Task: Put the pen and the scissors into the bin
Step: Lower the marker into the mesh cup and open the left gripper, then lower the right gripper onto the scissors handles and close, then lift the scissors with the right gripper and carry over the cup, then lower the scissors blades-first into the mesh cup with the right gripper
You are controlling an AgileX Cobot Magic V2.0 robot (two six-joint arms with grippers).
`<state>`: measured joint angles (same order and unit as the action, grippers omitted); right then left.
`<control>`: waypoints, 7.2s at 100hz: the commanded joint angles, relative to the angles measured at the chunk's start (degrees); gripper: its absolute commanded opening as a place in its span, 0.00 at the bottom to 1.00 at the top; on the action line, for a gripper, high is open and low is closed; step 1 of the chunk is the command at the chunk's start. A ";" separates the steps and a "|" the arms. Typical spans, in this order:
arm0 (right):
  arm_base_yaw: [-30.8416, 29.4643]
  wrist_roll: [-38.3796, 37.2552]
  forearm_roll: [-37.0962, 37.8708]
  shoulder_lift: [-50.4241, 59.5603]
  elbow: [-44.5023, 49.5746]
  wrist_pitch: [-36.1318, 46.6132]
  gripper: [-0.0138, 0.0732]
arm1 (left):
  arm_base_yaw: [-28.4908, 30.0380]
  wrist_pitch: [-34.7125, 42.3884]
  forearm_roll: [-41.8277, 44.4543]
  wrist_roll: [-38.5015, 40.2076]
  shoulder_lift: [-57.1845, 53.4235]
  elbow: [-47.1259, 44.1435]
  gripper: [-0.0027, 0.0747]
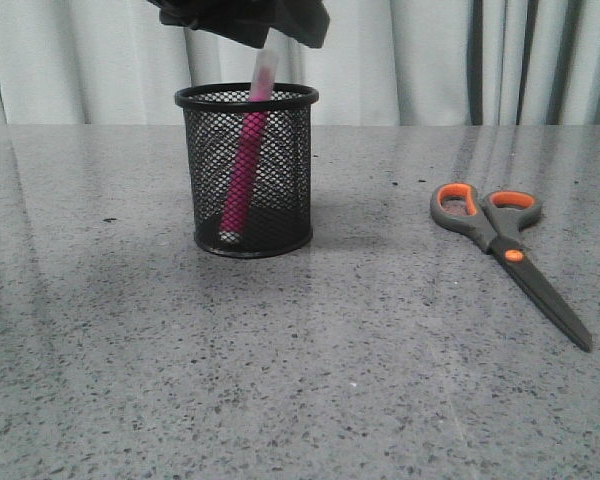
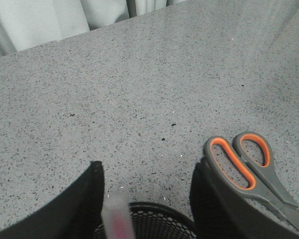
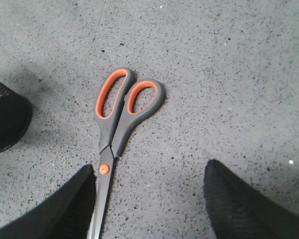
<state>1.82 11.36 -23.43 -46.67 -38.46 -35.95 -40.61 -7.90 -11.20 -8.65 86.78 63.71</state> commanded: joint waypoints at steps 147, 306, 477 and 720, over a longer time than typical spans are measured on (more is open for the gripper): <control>22.58 -21.23 23.84 -37.92 -28.17 -15.54 0.58 | 18.62 -1.88 -0.57 0.38 -29.13 -10.44 0.41; 24.74 -24.89 29.57 -38.25 -27.62 -13.41 0.07 | 18.62 -0.62 -0.57 0.38 -29.13 -10.44 0.41; 34.83 -24.89 28.88 -41.02 -5.97 93.25 0.07 | 18.62 0.59 -0.57 0.38 -29.13 -10.44 0.41; 34.73 -24.99 31.48 -42.27 0.67 91.66 0.40 | 18.62 0.48 -0.57 0.38 -29.13 -10.44 0.41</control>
<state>36.59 -13.78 7.19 -90.82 -36.69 52.87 -22.28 -12.05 -11.20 -8.65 58.86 51.71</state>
